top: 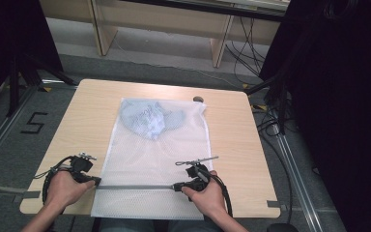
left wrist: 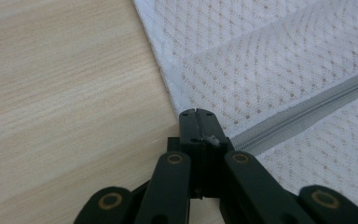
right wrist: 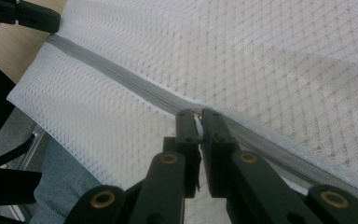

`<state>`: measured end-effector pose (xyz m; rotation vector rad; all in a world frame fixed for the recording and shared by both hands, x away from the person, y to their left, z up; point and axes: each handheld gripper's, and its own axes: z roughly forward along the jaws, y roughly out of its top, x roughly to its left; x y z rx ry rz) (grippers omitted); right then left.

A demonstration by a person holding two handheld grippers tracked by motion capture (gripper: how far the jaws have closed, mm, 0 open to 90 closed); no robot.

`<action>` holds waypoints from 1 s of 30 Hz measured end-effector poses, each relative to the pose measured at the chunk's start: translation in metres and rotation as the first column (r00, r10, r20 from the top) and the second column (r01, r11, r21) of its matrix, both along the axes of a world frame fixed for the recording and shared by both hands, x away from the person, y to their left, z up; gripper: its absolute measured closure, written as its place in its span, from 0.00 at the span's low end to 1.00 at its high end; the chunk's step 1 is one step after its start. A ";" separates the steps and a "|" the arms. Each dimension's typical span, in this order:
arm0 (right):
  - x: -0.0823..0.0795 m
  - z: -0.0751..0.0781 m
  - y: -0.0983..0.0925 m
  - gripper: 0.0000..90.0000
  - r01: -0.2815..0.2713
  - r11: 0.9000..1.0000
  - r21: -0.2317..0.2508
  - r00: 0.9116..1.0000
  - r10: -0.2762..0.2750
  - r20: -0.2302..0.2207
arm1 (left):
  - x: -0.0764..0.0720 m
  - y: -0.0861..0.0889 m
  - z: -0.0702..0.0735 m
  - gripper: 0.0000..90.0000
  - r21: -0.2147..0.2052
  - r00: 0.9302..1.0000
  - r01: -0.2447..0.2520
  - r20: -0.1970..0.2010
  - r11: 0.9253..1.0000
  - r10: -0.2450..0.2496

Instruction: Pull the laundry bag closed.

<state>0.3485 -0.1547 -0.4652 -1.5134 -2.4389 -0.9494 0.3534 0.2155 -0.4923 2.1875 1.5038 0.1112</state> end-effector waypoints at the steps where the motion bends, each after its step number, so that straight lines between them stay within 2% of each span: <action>1: -0.001 0.002 0.000 0.97 0.021 1.000 -0.007 0.999 -0.021 -0.029 | 0.000 0.000 0.000 1.00 -0.002 1.000 -0.003 0.002 1.000 0.003; 2: 0.000 0.001 -0.001 0.96 0.017 1.000 -0.013 1.000 -0.017 -0.012 | 0.000 0.000 0.000 1.00 0.000 1.000 0.001 0.002 1.000 -0.001; 4: -0.001 0.003 -0.002 0.97 0.018 1.000 0.003 0.999 -0.018 -0.031 | 0.000 0.000 0.000 1.00 0.001 1.000 0.001 0.001 1.000 -0.001; 5: 0.000 0.002 -0.005 0.96 0.009 1.000 -0.018 1.000 -0.009 -0.010 | 0.001 0.001 0.000 1.00 0.002 1.000 0.010 0.004 1.000 -0.010; 6: 0.000 0.002 -0.005 0.96 0.009 1.000 -0.018 1.000 -0.009 -0.010 | 0.001 0.001 0.000 1.00 0.002 1.000 0.010 0.004 1.000 -0.010; 7: -0.001 0.002 -0.004 0.97 0.015 1.000 0.003 1.000 -0.015 -0.015 | 0.001 0.000 0.000 1.00 0.002 1.000 0.009 0.002 1.000 -0.009; 11: -0.001 0.003 -0.006 0.97 0.027 1.000 -0.010 0.999 -0.028 -0.017 | 0.000 0.000 0.000 1.00 0.000 1.000 -0.003 0.000 1.000 0.003; 14: 0.000 0.002 -0.007 0.97 0.021 1.000 -0.014 1.000 -0.021 -0.018 | 0.000 0.001 0.000 1.00 0.003 1.000 0.007 0.004 1.000 -0.007; 16: 0.000 0.002 -0.009 0.97 -0.006 1.000 -0.004 1.000 0.006 -0.001 | 0.000 0.000 0.000 1.00 -0.002 1.000 -0.003 0.001 1.000 0.003; 18: -0.001 0.002 -0.010 0.97 0.018 1.000 -0.018 1.000 -0.018 0.000 | 0.000 0.000 0.000 1.00 -0.005 1.000 -0.003 0.000 1.000 0.003; 19: 0.000 0.002 -0.012 0.96 0.018 1.000 -0.020 1.000 -0.019 -0.015 | 0.000 0.000 0.000 1.00 -0.003 1.000 -0.004 -0.001 1.000 0.004; 20: -0.003 0.004 -0.010 0.96 0.047 0.999 -0.008 0.998 -0.047 -0.050 | 0.000 0.000 0.000 1.00 -0.005 1.000 -0.009 0.000 1.000 0.009; 21: -0.001 0.002 -0.014 0.96 0.020 0.999 -0.025 1.000 -0.020 -0.008 | 0.001 0.000 0.000 1.00 0.000 1.000 0.008 0.004 1.000 -0.008; 27: -0.001 0.003 -0.018 0.97 0.030 0.999 -0.020 0.999 -0.031 -0.014 | 0.000 0.000 0.000 1.00 0.004 1.000 0.003 -0.002 1.000 -0.003; 28: -0.001 0.003 -0.018 0.97 0.047 0.998 -0.033 0.999 -0.047 -0.009 | 0.000 0.000 0.000 1.00 0.003 1.000 0.002 -0.002 1.000 -0.002; 30: -0.001 0.003 -0.020 0.96 0.029 0.999 -0.026 1.000 -0.029 0.001 | 0.000 0.000 0.000 1.00 0.001 1.000 -0.001 -0.001 1.000 0.001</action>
